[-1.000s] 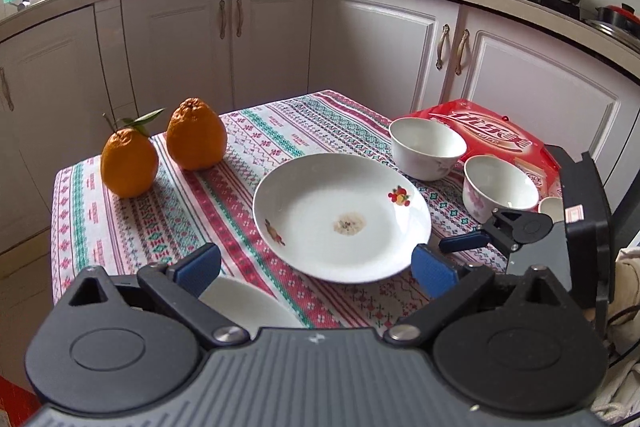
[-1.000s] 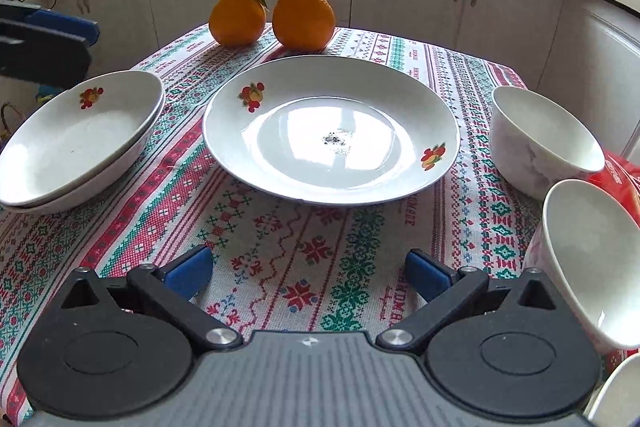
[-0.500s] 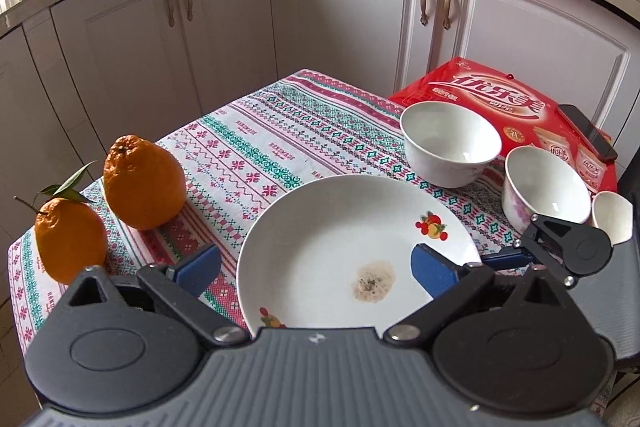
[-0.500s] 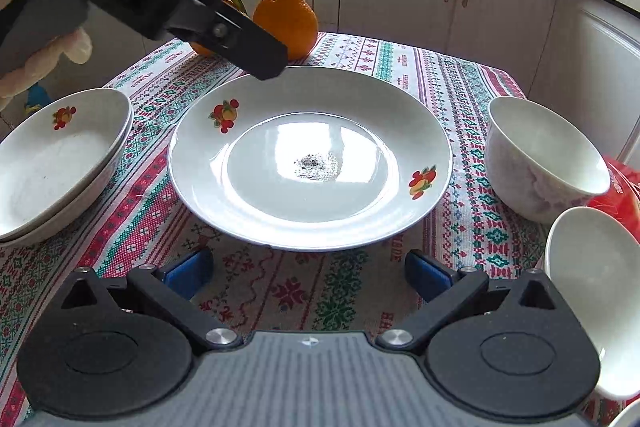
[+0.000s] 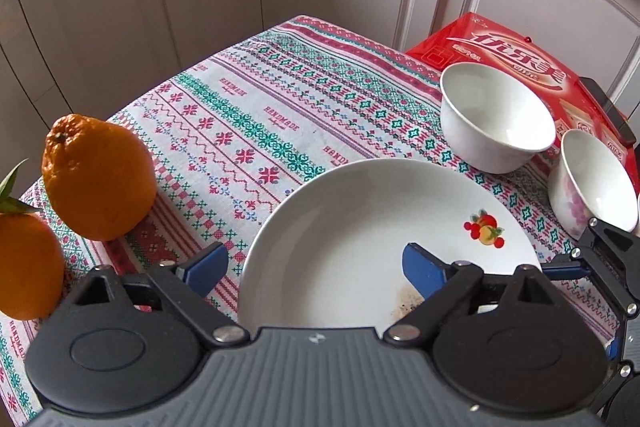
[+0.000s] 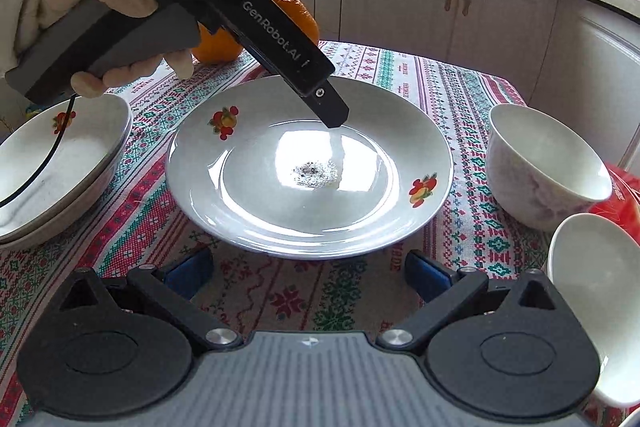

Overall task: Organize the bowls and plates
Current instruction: 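Reach the left gripper to the stained white plate and grasp its rim, then lift the stained plate with the left gripper toward the plate stack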

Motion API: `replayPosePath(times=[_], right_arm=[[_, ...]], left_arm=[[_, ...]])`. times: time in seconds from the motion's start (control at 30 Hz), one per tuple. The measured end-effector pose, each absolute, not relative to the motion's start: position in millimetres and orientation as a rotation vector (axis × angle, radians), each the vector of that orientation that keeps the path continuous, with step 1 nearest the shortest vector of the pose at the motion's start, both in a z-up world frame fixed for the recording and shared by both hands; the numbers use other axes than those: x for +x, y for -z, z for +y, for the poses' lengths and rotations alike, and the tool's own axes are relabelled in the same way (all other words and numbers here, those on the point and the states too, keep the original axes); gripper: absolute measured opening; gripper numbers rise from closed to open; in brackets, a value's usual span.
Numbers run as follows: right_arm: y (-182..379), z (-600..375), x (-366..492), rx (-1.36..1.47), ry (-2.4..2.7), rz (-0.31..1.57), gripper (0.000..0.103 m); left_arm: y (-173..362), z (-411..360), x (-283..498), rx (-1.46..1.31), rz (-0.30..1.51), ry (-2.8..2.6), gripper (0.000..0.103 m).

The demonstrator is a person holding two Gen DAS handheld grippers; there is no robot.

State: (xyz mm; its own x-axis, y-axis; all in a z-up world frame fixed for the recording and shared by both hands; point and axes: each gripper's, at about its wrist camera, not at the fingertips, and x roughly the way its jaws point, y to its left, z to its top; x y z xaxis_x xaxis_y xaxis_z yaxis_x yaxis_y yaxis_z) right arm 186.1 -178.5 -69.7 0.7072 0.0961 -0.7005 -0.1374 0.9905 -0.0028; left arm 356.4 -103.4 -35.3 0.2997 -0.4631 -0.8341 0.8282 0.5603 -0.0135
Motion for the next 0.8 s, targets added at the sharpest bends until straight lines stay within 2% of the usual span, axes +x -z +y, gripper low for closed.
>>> replayPosePath(times=[0.17, 0.3, 0.5, 0.8], right_arm=[[70.7, -180.0, 186.1, -0.060, -0.135, 0.762, 0.103], [70.3, -180.9, 186.7, -0.060, -0.141, 0.757, 0.101], [69.9, -180.8, 187.4, -0.068, -0.154, 0.747, 0.095], [70.0, -180.4, 191.8, -0.069, -0.160, 0.738, 0.093]], left_arm=[[43.3, -110.1, 362.7, 0.500, 0.948, 0.913, 0.087], [46.4, -112.7, 370.0, 0.500, 0.979, 0.921, 0.081], [46.8, -116.4, 374.4, 0.503, 1.011, 0.951, 0.079], [46.5, -120.0, 376.3, 0.527, 1.032, 0.983, 0.077]])
